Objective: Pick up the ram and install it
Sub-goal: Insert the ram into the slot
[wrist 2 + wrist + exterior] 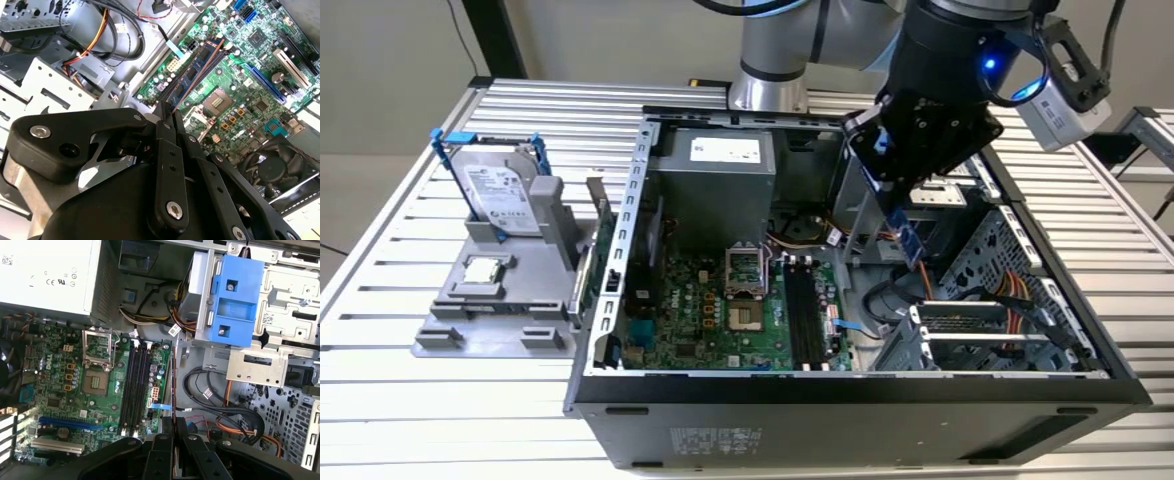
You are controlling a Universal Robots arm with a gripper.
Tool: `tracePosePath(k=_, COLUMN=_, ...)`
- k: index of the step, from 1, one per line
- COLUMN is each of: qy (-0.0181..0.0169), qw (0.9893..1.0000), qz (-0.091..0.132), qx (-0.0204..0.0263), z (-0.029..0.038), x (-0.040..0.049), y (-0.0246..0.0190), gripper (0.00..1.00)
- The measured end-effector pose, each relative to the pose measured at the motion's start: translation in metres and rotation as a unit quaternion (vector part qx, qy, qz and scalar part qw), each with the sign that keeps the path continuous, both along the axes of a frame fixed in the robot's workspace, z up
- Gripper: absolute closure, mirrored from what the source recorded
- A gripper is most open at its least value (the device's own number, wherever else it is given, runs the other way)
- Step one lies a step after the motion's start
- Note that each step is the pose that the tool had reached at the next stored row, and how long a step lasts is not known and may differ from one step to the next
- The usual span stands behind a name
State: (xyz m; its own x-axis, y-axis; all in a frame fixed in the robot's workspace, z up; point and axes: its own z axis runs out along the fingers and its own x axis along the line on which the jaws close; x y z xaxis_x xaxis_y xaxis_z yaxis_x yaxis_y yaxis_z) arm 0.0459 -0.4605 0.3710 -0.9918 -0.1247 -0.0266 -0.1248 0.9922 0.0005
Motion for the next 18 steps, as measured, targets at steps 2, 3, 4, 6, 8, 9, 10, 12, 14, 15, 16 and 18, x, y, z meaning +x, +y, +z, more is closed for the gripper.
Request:
tracePosePath(k=2, qy=0.0, qw=1.0, qz=0.0, qx=0.0, z=-0.0005, x=0.0, y=0.0, gripper=1.0)
tracePosePath(k=3, qy=0.0, qw=1.0, qz=0.0, qx=0.0, z=-0.0007, x=0.0, y=0.0, gripper=1.0)
tracePosePath(k=4, qy=0.0, qw=1.0, qz=0.0, qx=0.0, z=-0.0009, x=0.0, y=0.0, gripper=1.0)
tracePosePath(k=6, qy=0.0, qw=1.0, qz=0.0, qx=0.0, z=-0.0014, x=0.0, y=0.0, gripper=1.0)
tracePosePath(k=8, qy=0.0, qw=1.0, qz=0.0, qx=0.0, z=-0.002, x=0.0, y=0.0, gripper=1.0)
tracePosePath(k=9, qy=0.0, qw=1.0, qz=0.0, qx=0.0, z=-0.0023, x=0.0, y=0.0, gripper=1.0)
tracePosePath(k=10, qy=0.0, qw=1.0, qz=0.0, qx=0.0, z=-0.0026, x=0.0, y=0.0, gripper=1.0)
tracePosePath(k=12, qy=0.0, qw=1.0, qz=0.0, qx=-0.0001, z=-0.0031, x=0.0, y=0.0, gripper=1.0)
tracePosePath(k=14, qy=0.0, qw=1.0, qz=0.0, qx=0.0, z=-0.0037, x=-0.0004, y=0.0, gripper=1.0)
tracePosePath(k=15, qy=0.0, qw=1.0, qz=0.0, qx=0.0, z=-0.0039, x=-0.0007, y=0.0, gripper=1.0)
tracePosePath(k=16, qy=0.0, qw=1.0, qz=0.0, qx=0.0, z=-0.0042, x=-0.0008, y=0.0, gripper=1.0)
tracePosePath(k=18, qy=0.0, qw=1.0, qz=0.0, qx=-0.0001, z=-0.0047, x=-0.0008, y=0.0, gripper=1.0)
